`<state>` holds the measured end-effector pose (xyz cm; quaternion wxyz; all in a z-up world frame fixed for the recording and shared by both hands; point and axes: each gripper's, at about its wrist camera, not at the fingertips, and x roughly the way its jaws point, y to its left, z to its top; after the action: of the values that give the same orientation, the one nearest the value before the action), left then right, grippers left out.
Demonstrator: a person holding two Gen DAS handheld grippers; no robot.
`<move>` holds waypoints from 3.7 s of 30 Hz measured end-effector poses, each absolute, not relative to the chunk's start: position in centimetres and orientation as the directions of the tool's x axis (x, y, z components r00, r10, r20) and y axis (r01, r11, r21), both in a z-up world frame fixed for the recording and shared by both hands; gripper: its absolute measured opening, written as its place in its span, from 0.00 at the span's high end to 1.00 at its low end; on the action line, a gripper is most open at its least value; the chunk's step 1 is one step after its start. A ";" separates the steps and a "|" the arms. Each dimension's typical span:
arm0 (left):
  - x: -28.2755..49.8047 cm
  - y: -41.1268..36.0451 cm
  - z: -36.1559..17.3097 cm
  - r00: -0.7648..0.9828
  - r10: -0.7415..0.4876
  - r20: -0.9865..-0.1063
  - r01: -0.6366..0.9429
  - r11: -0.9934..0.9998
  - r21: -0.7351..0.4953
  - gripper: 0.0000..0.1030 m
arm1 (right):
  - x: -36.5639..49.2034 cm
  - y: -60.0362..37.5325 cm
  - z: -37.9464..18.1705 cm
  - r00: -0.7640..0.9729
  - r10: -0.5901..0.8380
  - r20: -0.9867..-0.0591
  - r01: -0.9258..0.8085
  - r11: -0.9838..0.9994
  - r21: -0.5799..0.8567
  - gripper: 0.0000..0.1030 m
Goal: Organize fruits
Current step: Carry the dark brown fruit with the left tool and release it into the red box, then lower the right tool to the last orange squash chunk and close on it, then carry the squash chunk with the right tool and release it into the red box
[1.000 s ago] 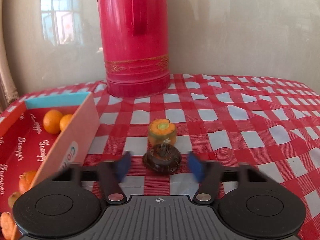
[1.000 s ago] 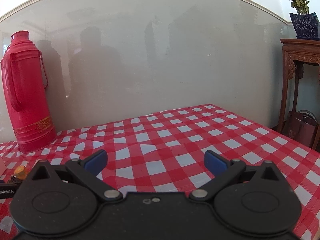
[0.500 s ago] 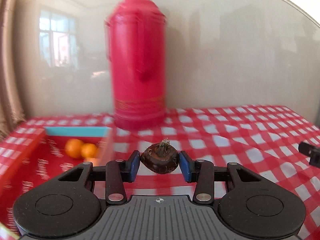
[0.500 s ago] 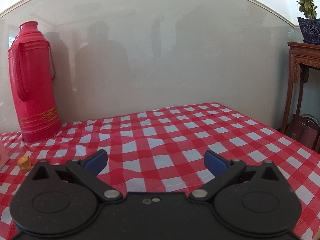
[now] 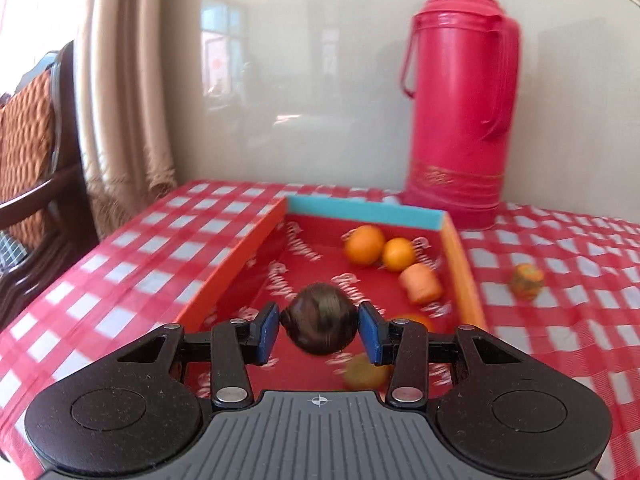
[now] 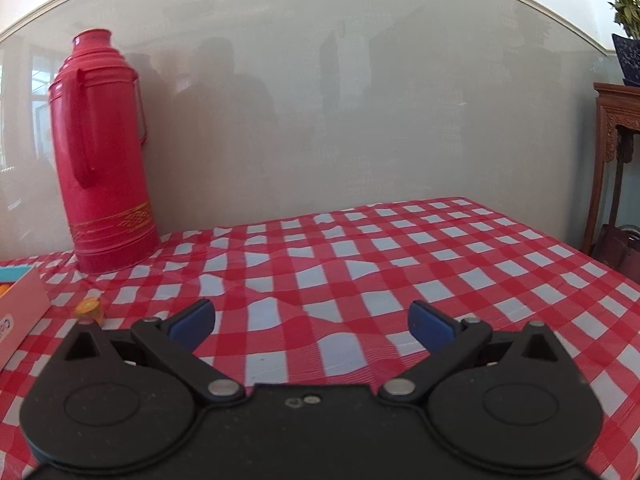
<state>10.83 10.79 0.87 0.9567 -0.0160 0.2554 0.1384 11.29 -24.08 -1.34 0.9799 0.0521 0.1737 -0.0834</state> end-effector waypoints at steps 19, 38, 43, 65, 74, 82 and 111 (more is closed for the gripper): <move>6.9 10.7 2.2 0.902 0.258 -0.346 -0.256 0.965 0.051 0.00 | 12.2 -22.1 -1.1 0.923 0.105 -0.369 0.013 0.953 0.304 0.05; 5.3 18.3 1.5 0.844 0.414 -0.340 -0.439 0.898 0.003 0.00 | 13.9 -11.0 0.2 0.952 0.157 -0.265 -0.204 0.966 -0.162 0.05; 5.1 21.5 0.9 0.789 0.474 -0.391 -0.525 0.850 -0.031 0.00 | 17.3 -8.9 -1.7 0.921 0.156 -0.356 -0.226 0.961 -0.163 0.05; 4.2 27.7 -0.9 0.698 0.536 -0.475 -0.628 0.777 -0.046 0.00 | 22.4 -7.3 -2.6 0.811 0.189 -0.554 -0.230 0.973 -0.005 0.75; 3.2 27.5 -0.3 0.703 0.533 -0.470 -0.619 0.784 -0.037 0.00 | 18.6 -4.4 1.4 0.846 0.277 -0.456 -0.314 0.949 -0.006 0.75; 2.6 27.0 0.0 0.708 0.529 -0.467 -0.610 0.792 -0.026 0.00 | 15.2 1.5 2.5 0.796 0.420 -0.436 -0.482 0.875 -0.037 0.75; -2.8 13.1 5.2 0.887 0.308 -0.345 -0.345 0.937 -0.051 0.00 | 2.9 -9.1 5.9 0.921 0.324 -0.216 -0.354 0.928 -0.114 0.06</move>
<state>-2.80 13.06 5.20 0.9697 -0.0554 0.1681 0.1683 2.92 -9.09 5.92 0.9771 -0.0755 0.0970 0.1735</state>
